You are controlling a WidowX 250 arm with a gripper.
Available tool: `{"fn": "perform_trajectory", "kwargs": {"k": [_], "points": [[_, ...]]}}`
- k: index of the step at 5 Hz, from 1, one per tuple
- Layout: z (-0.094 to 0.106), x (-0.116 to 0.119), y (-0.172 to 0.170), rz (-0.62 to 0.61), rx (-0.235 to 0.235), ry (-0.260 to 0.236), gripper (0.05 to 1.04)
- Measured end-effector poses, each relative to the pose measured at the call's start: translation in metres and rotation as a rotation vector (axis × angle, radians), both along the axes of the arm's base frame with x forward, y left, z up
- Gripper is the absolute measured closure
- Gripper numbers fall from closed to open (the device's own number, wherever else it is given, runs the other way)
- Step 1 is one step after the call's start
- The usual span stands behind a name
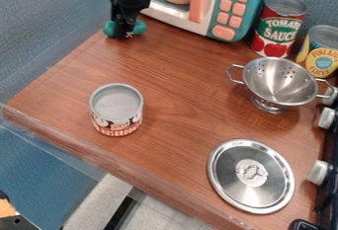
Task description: Move the blue object from the left of the table and put it in between the tin and the lid
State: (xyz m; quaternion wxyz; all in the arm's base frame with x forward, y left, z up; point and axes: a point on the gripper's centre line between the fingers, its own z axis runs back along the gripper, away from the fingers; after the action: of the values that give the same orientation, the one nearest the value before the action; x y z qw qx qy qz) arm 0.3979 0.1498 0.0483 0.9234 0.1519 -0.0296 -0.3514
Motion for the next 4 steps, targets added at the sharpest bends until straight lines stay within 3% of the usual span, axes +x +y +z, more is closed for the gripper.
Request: {"fn": "perform_trajectory", "kwargs": {"k": [1,2,3,4], "points": [[-0.002,-0.003,-0.009,-0.010,0.015,0.011,0.650],[0.009,-0.011,-0.030,-0.035,-0.025,-0.015,0.651],[0.057,-0.020,-0.052,-0.025,-0.026,-0.114,0.753],[0.084,-0.051,-0.074,0.113,-0.062,-0.135,0.950]]}}
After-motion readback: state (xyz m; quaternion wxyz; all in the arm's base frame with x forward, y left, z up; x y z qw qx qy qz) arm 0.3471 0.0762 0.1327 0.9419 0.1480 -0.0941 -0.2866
